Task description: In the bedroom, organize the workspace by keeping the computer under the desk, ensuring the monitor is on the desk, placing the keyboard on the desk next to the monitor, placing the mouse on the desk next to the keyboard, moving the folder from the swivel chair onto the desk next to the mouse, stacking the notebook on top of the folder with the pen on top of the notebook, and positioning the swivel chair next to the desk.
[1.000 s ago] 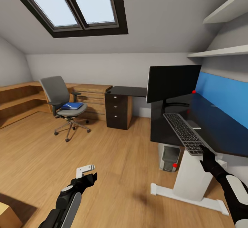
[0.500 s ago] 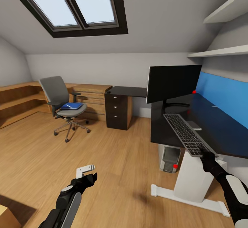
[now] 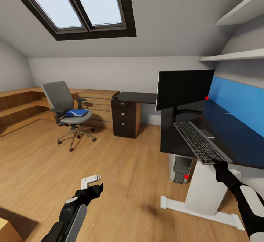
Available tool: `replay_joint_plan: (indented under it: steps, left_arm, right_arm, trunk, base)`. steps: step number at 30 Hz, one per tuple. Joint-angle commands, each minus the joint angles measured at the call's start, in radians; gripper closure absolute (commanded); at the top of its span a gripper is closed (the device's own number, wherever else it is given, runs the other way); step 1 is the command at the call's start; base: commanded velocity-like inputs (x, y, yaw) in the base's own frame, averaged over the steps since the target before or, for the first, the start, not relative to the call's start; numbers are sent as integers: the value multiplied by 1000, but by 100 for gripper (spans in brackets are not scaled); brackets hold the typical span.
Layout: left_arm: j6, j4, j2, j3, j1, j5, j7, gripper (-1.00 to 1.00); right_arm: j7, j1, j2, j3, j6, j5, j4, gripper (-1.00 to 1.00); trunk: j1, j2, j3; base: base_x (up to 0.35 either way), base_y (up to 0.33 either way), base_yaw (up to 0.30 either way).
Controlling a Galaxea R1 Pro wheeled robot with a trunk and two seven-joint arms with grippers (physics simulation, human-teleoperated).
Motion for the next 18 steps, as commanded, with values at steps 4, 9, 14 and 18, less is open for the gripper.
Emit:
replay_joint_plan:
  steps: [4, 9, 14, 18]
  left_arm:
    - [3, -1, 0, -1, -1, 10, 10, -100]
    - [3, -1, 0, -1, -1, 11, 9, -100]
    - [3, -1, 0, -1, -1, 11, 9, -100]
    - [2, -1, 0, -1, -1, 12, 7, -100]
  right_arm:
    - [-2, 0, 5, 0, 5, -7, -54, 100]
    - [-2, 3, 32, -2, 8, -4, -139, 100]
    - [3, 5, 36, -2, 10, 104, -149, 100]
    - [2, 5, 37, -2, 10, 113, -156, 100]
  trunk:
    - [-16, 28, 12]
    - [-35, 63, 27]
    - [-39, 70, 30]
    - [-39, 70, 30]
  base:
    - [0, 0, 0]
    - [0, 0, 0]
    - [0, 0, 0]
    - [0, 0, 0]
